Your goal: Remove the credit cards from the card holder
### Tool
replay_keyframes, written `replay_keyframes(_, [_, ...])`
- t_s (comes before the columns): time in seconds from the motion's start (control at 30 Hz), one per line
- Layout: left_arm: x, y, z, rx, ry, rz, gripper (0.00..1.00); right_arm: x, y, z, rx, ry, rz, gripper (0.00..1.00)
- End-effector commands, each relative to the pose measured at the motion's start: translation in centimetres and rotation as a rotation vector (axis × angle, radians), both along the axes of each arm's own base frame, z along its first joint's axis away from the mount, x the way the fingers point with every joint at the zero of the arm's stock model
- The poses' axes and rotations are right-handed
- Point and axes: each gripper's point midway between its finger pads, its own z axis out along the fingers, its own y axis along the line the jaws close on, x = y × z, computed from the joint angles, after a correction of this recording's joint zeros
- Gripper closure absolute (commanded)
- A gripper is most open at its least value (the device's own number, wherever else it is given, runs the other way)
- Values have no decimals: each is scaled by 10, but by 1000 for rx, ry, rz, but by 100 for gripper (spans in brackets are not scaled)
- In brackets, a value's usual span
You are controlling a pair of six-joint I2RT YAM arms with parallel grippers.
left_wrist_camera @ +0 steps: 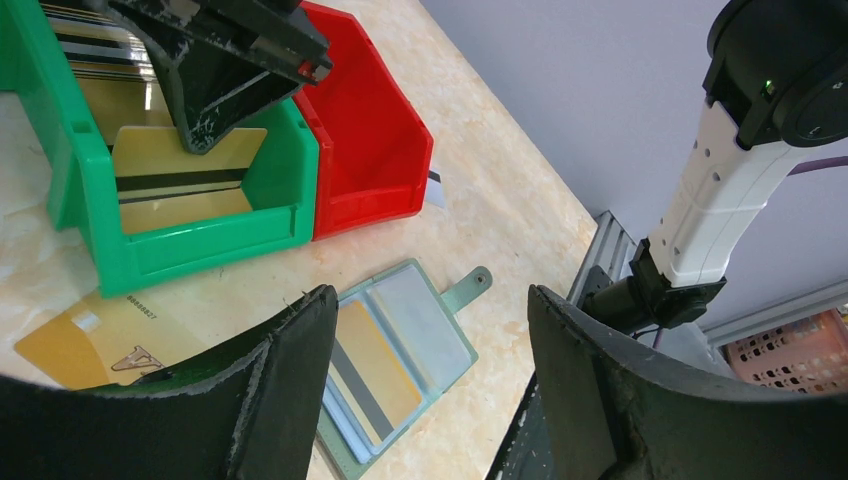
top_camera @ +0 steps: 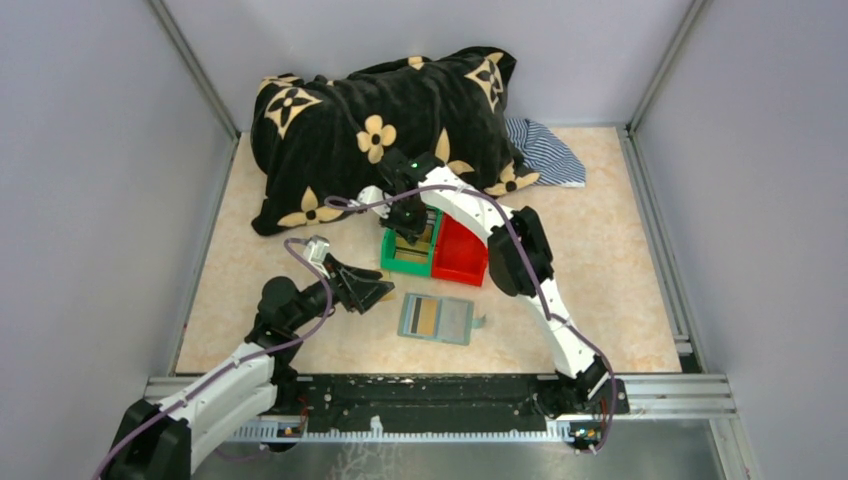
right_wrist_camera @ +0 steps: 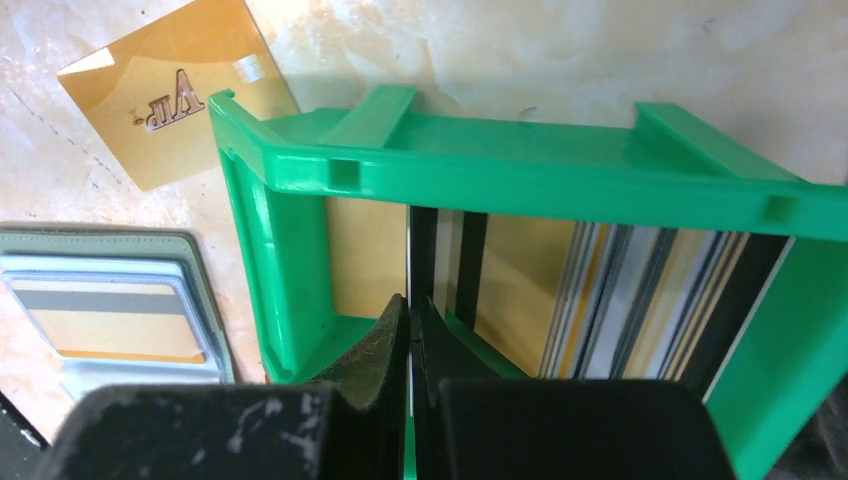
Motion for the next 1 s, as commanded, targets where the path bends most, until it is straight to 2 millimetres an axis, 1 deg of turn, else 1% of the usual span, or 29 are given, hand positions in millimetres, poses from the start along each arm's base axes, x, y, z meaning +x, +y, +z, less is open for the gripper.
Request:
replay_keyframes(0.0, [-2, -2, 9, -21, -30, -22, 25, -3, -4, -1, -43, -15, 32, 100])
replay_keyframes(0.13, [-1, -2, 7, -18, -25, -20, 25, 4, -4, 1, -59, -59, 29, 100])
replay_keyframes(0.4, [-1, -4, 4, -16, -18, -31, 25, 29, -4, -1, -92, -169, -37, 100])
replay_keyframes(0.63, [-2, -4, 5, -16, -17, -35, 25, 31, 3, -9, -86, -181, -35, 100])
replay_keyframes(0.67, [-2, -4, 5, -17, -18, -35, 25, 32, 3, -10, -88, -190, -38, 97])
replay_keyframes(0.77, [-2, -4, 4, -15, -17, -34, 25, 36, 7, -8, -72, -216, -56, 71])
replay_keyframes(0.8, [-2, -3, 3, -14, -16, -32, 25, 39, 8, -5, -63, -229, -73, 67])
replay_keyframes(0.87, [-2, -4, 3, -14, -15, -34, 25, 45, 9, 2, -46, -267, -104, 60])
replay_keyframes(0.97, [-2, -4, 3, -14, -17, -35, 25, 56, 9, 15, -19, -344, -164, 60])
